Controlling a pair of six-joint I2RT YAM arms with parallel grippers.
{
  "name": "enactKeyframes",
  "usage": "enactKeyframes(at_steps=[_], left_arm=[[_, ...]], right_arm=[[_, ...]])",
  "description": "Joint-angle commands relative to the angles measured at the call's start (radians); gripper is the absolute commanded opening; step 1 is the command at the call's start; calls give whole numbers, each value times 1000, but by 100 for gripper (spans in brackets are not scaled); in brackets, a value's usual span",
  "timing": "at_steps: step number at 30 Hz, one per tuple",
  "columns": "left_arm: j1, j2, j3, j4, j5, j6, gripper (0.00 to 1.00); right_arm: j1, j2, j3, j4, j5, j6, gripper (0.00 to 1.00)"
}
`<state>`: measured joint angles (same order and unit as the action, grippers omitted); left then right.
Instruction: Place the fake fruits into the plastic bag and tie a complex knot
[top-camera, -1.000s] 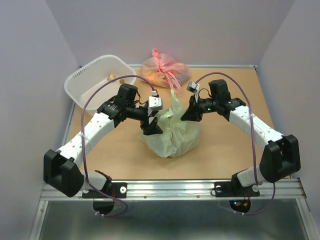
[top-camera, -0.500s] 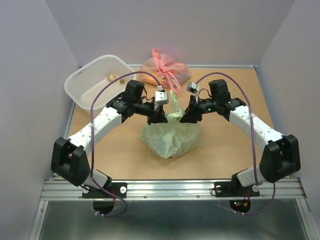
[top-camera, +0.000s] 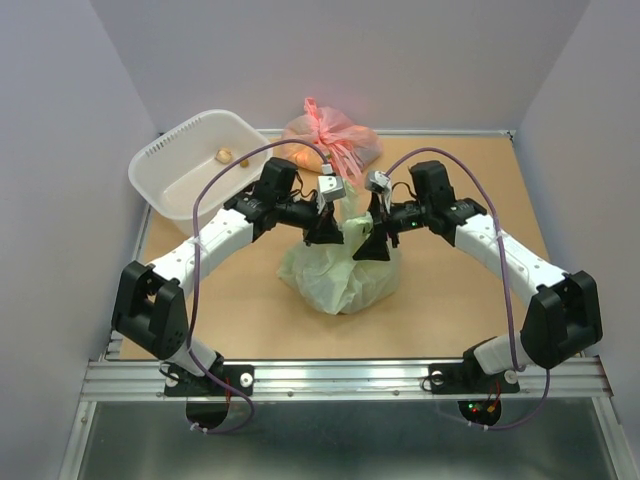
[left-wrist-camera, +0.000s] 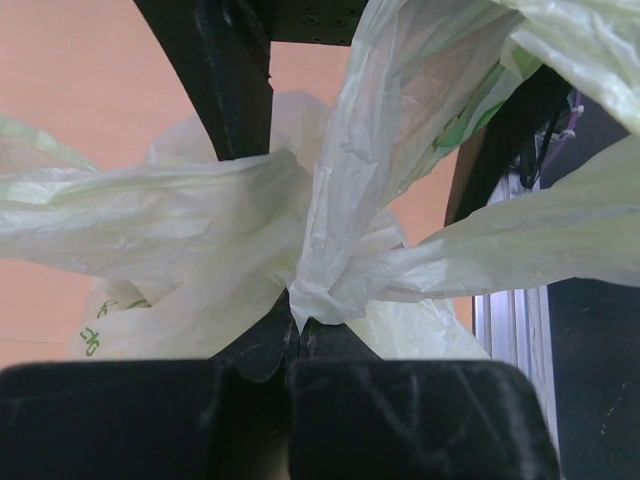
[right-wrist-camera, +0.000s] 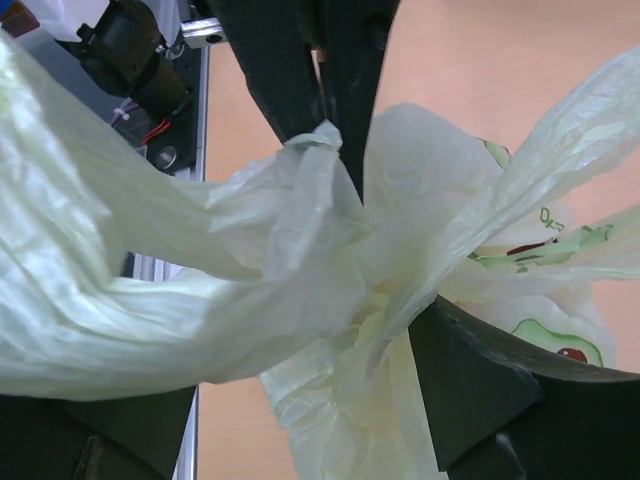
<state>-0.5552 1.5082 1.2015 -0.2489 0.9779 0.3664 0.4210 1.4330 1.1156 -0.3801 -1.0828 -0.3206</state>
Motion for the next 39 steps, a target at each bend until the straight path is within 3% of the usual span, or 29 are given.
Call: enactKeyframes(at_steps=[1,5,9,12,15,17,18,19,21,23,28,33,39], left_arm=[[-6,4,46,68,-7,-78,0],[-15,17,50,83,-22,-104,0],[-22,7,47,80,-54,-112,0],[-22,-8,52,27,-70,-63,0],[-18,-41,52,-57,-93,17,5],[-3,-65,43,-90,-117,32,13],[9,-87,44,-116,-117,35,23],[26,-94,46,-140,-117,45,23],[96,-123,78,-217,-84,86,40],[176,-143,136,-268,-65,109,48],[209,-143,274,-328,-65,201,68],[210,-66,362,-311,-30,184,75],[207,18,435,-369,54,316,77]], right_arm=[[27,-48,-13,84,-28,-25,83],[44,-49,-39,254,30,110,83],[45,-36,-42,297,92,163,78],[45,-31,-40,296,115,166,40],[45,-40,-52,296,123,160,15],[45,-43,-59,294,127,155,8],[45,-46,-63,296,126,153,3],[45,-51,-65,296,120,150,2],[44,-63,-72,296,106,123,0],[45,-65,-74,294,86,112,1],[45,-60,-71,294,52,71,0],[45,-54,-65,294,38,22,0],[45,-52,-56,291,17,-18,0]])
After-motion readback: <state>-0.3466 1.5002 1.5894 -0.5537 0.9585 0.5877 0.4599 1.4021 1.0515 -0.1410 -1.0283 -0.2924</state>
